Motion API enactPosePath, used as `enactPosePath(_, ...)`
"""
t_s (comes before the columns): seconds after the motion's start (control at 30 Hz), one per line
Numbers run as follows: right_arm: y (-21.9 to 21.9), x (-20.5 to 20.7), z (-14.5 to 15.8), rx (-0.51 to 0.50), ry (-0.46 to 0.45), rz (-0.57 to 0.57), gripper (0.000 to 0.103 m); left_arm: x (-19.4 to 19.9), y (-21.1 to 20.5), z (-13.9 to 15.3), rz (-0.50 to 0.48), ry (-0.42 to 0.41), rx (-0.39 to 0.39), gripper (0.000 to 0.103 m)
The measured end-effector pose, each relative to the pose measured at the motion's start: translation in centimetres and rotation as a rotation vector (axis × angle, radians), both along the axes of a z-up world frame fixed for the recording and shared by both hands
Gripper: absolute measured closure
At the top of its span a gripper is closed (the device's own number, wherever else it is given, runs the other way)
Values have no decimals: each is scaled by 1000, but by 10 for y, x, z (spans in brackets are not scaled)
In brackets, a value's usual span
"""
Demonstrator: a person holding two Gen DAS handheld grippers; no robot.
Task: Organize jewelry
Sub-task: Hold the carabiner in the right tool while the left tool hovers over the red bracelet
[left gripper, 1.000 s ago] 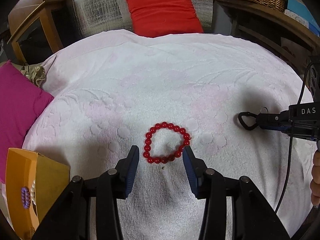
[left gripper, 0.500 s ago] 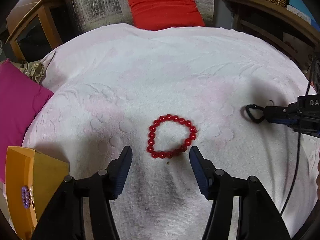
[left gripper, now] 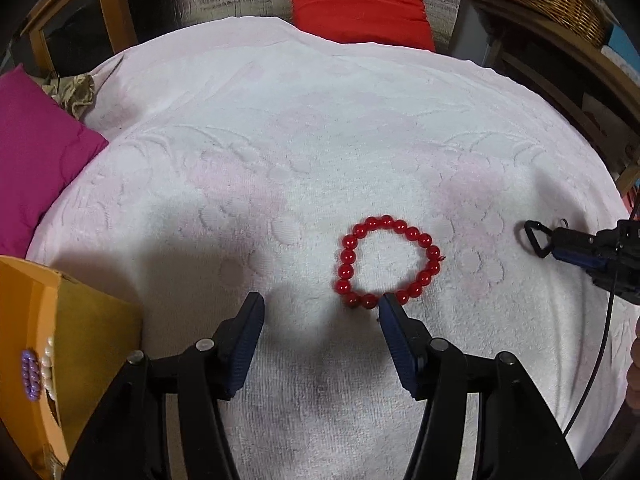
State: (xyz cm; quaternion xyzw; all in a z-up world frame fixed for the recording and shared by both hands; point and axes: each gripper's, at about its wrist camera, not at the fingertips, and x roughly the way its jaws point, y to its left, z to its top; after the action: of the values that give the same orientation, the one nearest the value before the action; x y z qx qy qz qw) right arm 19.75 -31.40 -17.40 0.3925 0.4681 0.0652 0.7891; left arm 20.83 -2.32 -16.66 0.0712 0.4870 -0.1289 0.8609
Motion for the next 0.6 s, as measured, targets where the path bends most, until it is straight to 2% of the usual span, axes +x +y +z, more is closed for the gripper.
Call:
enactPosePath(0.2, 1, 0, 1, -8, -4, 1, 86, 7, -5, 0, 9, 1, -24, 43)
enactPosePath(0.6, 3, 0, 1, -22, -12, 2, 86, 4, -40, -1, -7, -69, 80, 43)
